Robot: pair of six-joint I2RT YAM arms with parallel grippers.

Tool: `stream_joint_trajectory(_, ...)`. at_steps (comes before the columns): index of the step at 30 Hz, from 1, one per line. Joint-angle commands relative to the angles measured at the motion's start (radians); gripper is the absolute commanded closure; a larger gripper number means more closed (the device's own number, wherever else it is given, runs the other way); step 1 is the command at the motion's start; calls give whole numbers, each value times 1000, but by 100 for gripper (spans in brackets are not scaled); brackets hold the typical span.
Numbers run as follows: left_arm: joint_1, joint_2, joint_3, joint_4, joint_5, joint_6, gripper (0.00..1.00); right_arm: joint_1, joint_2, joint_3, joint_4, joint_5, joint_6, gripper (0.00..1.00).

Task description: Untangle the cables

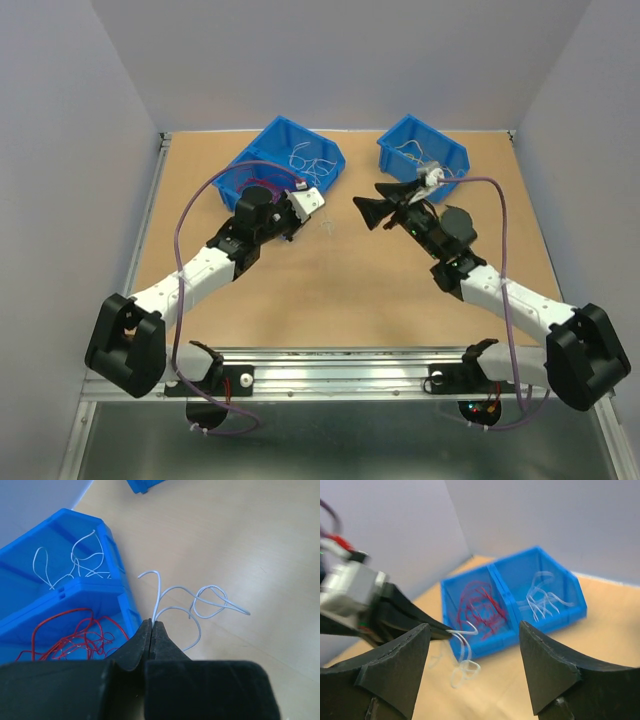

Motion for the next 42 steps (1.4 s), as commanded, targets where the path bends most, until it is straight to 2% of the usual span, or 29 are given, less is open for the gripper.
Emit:
stream_joint_trajectory(1, 14, -65, -22, 90, -10, -30, 100, -2, 111, 240, -456, -11, -112, 23)
stream_joint_trajectory(3, 18, -70, -30, 104, -18, -37, 100, -2, 157, 297, -606, -9, -140, 23)
stream_joint_trajectory(5, 29, -76, -31, 113, -18, -49, 100, -1, 186, 322, -655, -6, -170, 23)
stream_joint_trajectory(14, 64, -72, -27, 122, 31, -72, 100, -2, 194, 325, -656, -88, -209, 21)
stream_joint_trajectory(22, 76, -38, 4, 166, 13, -102, 100, -2, 233, 340, -635, 47, -178, 21)
stream_joint_trajectory(27, 76, 108, 186, 153, -14, -138, 100, -2, 200, 279, -494, 90, -121, 21)
stream_joint_trajectory(32, 78, 345, 383, 148, -155, -170, 100, -2, 139, 219, -420, 107, -94, 21)
stream_joint_trajectory(36, 81, 502, 576, 150, -243, -141, 100, -2, 105, 190, -408, 171, -94, 21)
stream_joint_trajectory(42, 106, 659, 696, 228, -376, -127, 100, -2, 71, 165, -406, 208, -114, 21)
